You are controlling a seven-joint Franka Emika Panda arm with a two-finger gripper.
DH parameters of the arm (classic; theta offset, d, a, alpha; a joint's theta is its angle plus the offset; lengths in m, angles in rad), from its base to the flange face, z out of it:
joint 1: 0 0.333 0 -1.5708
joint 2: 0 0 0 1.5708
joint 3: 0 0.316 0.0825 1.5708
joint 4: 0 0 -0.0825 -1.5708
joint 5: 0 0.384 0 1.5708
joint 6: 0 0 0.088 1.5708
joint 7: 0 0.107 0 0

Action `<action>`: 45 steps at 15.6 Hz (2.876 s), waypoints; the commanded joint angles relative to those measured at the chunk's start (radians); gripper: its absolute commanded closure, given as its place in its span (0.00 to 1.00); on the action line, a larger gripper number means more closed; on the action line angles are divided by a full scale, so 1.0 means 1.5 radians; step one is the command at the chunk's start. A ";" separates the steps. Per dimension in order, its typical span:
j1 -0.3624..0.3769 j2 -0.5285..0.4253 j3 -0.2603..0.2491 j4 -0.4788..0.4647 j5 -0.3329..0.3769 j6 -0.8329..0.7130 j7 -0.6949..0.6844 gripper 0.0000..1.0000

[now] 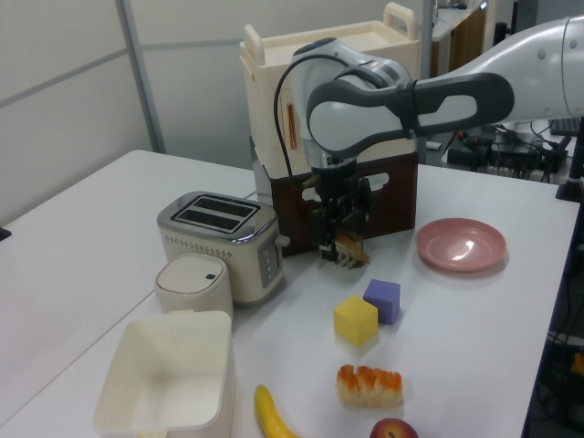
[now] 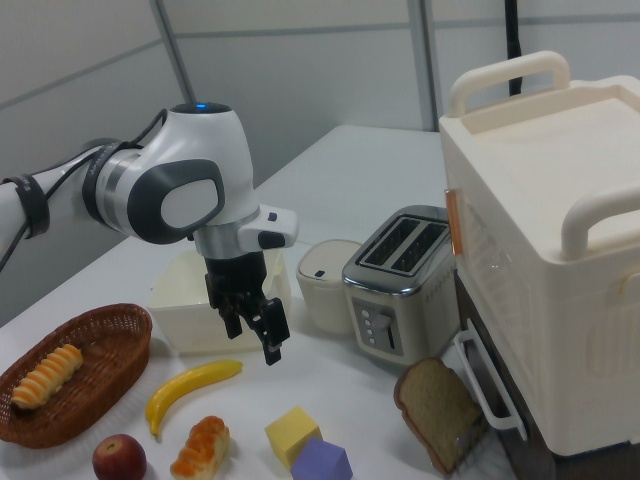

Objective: Put the bread in the basket
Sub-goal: 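Lower the open gripper down onto the orange-topped bread roll, then close the gripper on the bread roll and lift it, then carry the bread roll over the wicker basket and open the gripper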

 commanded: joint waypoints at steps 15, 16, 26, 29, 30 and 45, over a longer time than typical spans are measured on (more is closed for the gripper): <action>0.182 0.125 -0.003 -0.099 0.008 0.025 -0.043 0.00; 0.187 0.134 -0.004 -0.099 0.006 0.026 -0.040 0.00; 0.172 0.122 -0.008 -0.128 -0.029 0.036 -0.029 1.00; 0.175 0.086 -0.008 -0.097 -0.023 -0.003 -0.020 1.00; 0.179 0.084 -0.008 -0.071 -0.013 -0.018 -0.018 1.00; 0.422 0.126 -0.008 0.058 0.119 0.101 0.433 0.00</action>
